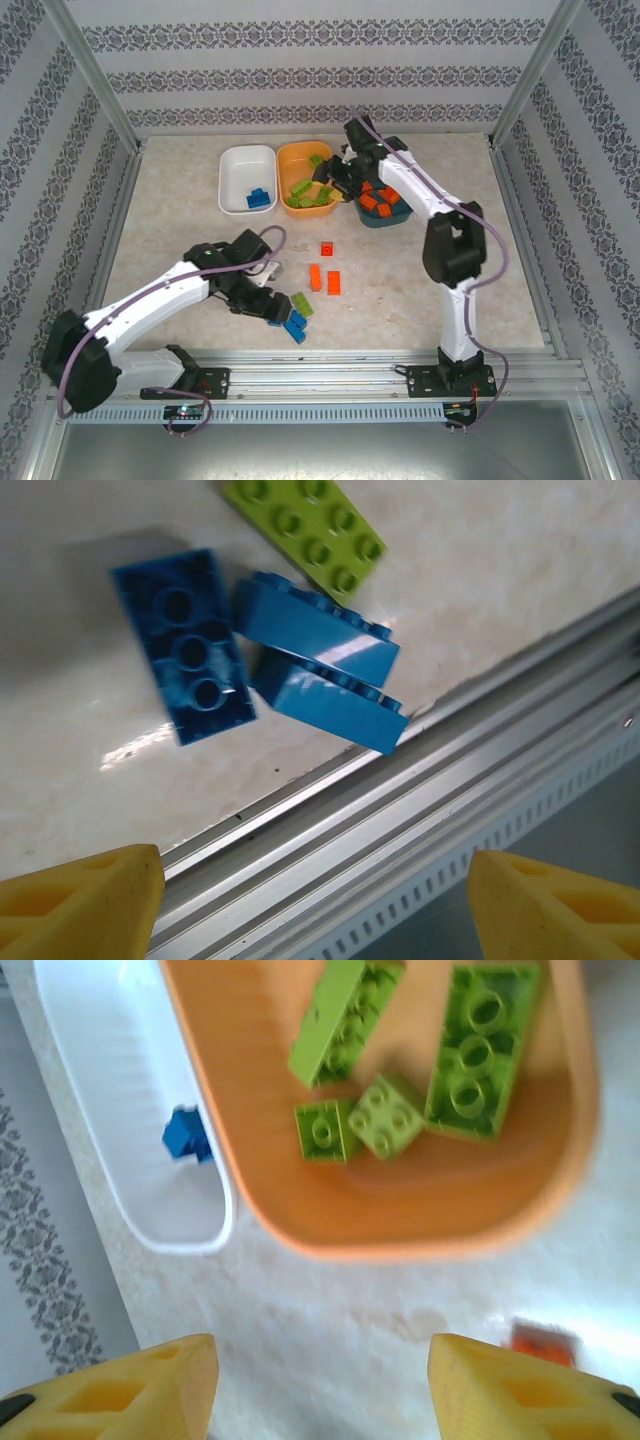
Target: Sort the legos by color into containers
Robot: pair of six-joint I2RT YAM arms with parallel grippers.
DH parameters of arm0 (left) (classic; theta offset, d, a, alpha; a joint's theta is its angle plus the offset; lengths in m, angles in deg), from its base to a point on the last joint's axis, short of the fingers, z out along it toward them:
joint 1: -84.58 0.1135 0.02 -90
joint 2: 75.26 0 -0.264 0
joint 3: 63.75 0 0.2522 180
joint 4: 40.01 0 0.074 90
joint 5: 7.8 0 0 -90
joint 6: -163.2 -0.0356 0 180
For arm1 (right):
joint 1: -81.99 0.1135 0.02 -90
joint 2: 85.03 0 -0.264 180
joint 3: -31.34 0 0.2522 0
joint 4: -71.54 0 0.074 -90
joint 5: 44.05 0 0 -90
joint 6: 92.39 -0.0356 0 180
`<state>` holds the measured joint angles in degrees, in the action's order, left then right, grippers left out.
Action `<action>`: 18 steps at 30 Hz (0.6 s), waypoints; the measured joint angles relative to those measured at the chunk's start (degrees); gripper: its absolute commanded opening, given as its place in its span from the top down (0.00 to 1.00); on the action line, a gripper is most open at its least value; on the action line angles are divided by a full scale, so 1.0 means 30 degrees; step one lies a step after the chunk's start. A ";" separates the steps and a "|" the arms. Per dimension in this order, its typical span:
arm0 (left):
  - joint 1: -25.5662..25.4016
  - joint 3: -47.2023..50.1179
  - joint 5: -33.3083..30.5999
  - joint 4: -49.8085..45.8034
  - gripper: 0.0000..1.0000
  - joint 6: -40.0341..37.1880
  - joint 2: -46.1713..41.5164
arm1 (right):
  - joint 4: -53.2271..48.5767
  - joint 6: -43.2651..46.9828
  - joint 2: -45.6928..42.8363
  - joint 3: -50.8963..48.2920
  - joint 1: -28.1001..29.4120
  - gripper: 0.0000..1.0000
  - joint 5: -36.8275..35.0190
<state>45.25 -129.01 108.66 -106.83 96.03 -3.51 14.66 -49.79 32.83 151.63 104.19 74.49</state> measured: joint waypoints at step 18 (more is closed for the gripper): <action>-0.4619 -0.2965 -0.3417 0.0073 0.22 -0.2404 0.5807 | 0.1894 0.0357 -0.8874 -1.3806 -0.1115 0.40 -0.0736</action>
<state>31.40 -137.91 98.41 -106.61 88.81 13.91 20.35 -48.72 6.21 110.21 100.85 72.28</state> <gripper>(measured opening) 0.777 0.592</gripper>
